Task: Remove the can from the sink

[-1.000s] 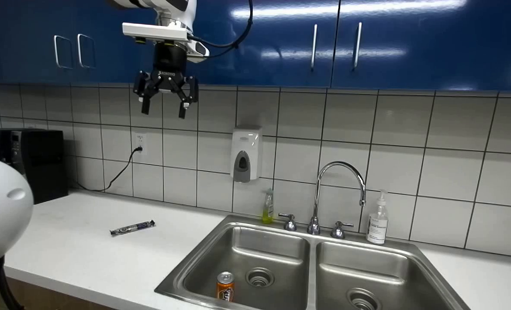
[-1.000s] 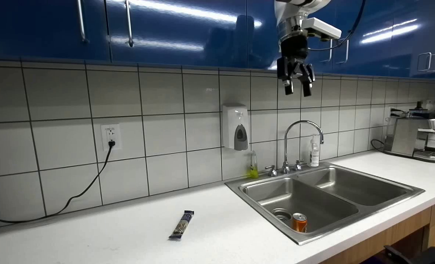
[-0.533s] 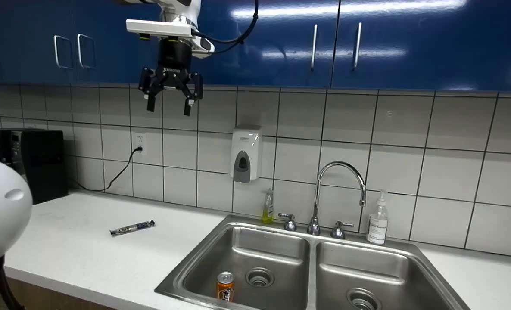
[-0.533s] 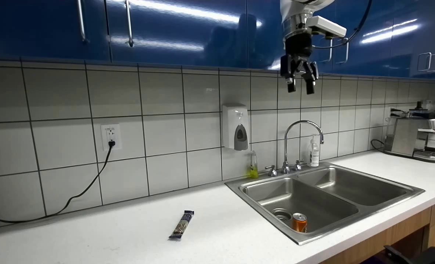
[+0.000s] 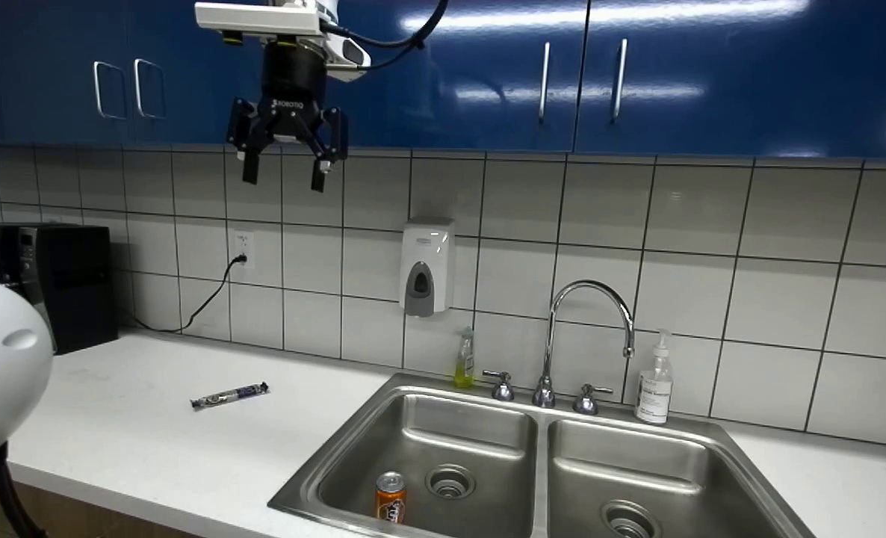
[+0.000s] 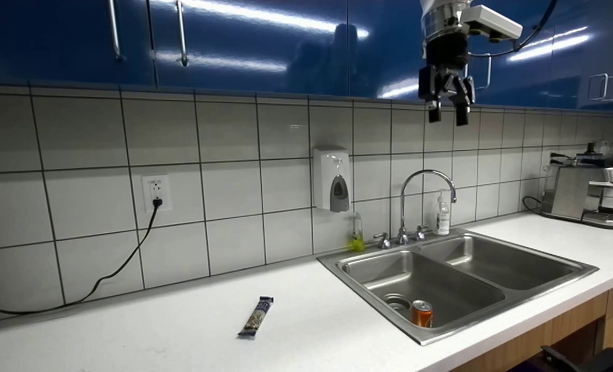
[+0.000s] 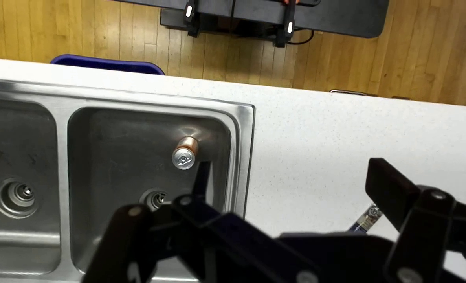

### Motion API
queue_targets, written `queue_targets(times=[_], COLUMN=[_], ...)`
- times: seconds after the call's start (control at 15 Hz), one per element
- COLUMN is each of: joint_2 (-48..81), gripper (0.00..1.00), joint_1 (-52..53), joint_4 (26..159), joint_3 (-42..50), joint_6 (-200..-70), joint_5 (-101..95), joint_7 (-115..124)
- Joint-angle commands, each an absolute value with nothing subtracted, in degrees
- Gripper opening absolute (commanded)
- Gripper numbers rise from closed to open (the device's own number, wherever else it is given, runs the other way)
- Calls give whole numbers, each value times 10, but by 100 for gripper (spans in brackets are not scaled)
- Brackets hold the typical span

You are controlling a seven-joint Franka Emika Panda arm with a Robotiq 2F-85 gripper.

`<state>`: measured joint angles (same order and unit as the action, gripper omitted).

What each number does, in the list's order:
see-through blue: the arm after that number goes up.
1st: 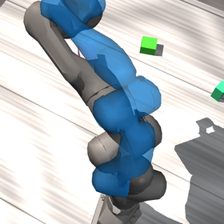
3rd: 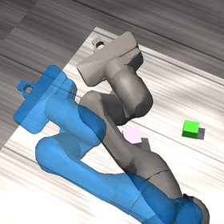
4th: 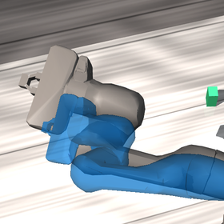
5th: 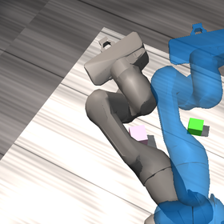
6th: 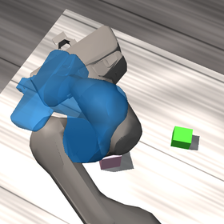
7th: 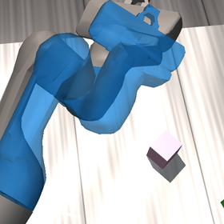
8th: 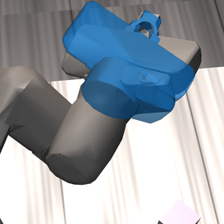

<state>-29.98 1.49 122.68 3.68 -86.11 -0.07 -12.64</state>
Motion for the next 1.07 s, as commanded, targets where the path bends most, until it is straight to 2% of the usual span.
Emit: queue_targets(times=[0.0, 0.4, 1.0], joint_2=[-342, -334, -254], gripper=[100, 100, 100], joint_1=[12, 13, -2], joint_4=[1272, 1338, 1406], joint_3=[30, 35, 49], joint_6=[-854, -917, -1106], joint_5=[-12, -2, -4], joint_7=[-122, -118, -109])
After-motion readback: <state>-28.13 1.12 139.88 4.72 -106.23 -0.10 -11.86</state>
